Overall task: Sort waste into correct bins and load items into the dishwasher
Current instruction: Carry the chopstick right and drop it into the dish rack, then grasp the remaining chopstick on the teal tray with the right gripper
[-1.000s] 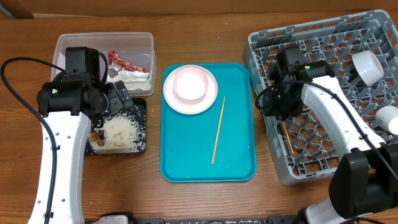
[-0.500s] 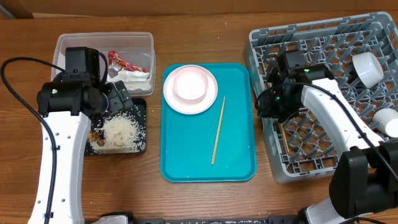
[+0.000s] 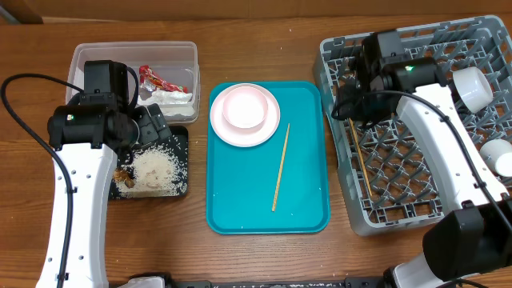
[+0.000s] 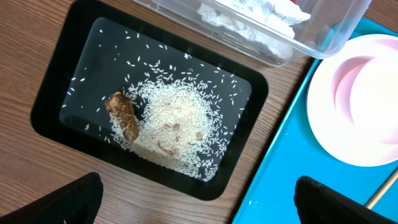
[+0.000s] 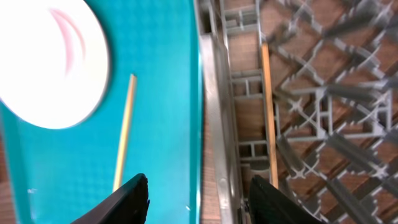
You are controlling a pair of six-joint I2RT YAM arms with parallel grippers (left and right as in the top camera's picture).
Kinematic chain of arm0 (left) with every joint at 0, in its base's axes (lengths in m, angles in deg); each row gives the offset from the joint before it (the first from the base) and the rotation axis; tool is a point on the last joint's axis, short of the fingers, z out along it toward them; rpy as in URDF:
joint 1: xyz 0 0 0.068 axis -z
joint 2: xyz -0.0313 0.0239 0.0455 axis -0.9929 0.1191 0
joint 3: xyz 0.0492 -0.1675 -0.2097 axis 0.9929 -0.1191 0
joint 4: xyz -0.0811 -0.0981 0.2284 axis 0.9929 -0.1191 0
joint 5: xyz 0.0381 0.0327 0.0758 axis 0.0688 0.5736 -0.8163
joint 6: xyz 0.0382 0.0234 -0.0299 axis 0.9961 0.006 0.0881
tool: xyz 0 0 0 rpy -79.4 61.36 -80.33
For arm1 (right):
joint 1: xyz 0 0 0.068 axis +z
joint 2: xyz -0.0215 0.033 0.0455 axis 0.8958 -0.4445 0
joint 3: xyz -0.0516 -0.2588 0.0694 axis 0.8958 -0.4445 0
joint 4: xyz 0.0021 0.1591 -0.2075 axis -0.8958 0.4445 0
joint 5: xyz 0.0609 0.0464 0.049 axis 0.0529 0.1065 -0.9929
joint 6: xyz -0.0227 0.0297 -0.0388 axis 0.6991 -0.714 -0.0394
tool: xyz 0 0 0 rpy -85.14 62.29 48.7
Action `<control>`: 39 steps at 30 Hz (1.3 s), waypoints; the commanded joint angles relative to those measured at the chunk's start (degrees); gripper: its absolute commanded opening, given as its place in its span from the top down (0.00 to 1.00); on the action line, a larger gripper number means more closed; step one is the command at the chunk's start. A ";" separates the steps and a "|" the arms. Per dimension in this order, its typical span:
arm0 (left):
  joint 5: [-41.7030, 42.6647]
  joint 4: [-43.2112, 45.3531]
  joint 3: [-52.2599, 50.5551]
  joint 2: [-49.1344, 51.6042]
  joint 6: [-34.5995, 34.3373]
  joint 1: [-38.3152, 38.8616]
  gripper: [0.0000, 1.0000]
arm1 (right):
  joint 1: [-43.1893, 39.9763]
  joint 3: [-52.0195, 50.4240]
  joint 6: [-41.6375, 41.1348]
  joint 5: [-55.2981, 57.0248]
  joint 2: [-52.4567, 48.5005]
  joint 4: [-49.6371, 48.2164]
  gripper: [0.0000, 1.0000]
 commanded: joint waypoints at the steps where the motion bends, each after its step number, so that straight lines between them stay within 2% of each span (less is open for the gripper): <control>1: -0.13 0.07 0.70 0.02 -0.39 -0.13 0.00 | 3.80 0.66 -0.42 -8.17 0.20 -0.13 0.45; 5: -0.13 0.07 0.70 0.02 -0.39 -0.13 0.00 | 10.29 -3.98 -4.83 -7.56 0.20 -3.43 0.44; 8: -0.13 0.07 0.70 0.02 -0.39 -0.13 0.00 | 17.44 -11.34 -12.31 -0.57 -0.31 -10.12 0.38; 13: -0.13 0.07 0.70 0.04 -0.39 -0.13 0.00 | 23.65 -14.43 -16.59 4.02 -7.13 -12.81 0.38; 19: -0.13 0.07 0.70 0.02 -0.39 -0.13 0.00 | 25.00 -14.43 -20.83 4.37 -15.04 -12.96 0.38; 24: -0.13 0.07 0.70 0.02 -0.39 -0.13 0.00 | 25.00 -14.43 -20.81 4.17 -18.45 -12.35 0.39; 25: -0.13 0.07 0.70 0.02 -0.39 -0.13 0.00 | 25.00 -14.43 -20.83 4.17 -18.73 -12.20 0.48; 26: -0.13 0.07 0.70 0.02 -0.39 -0.13 0.00 | 25.00 -14.43 -20.87 4.17 -18.86 -12.20 0.62; 28: -0.13 0.07 0.70 0.04 -0.39 -0.13 0.00 | 24.94 -14.40 -21.27 4.15 -18.88 -12.15 0.77; 36: -0.13 0.07 0.70 0.04 -0.39 -0.13 0.00 | 24.46 -11.96 -20.94 3.76 -18.60 -7.48 0.96; 39: -0.13 0.07 0.70 0.02 -0.39 -0.13 0.00 | 23.15 -9.20 -19.43 3.96 -16.79 -4.74 0.96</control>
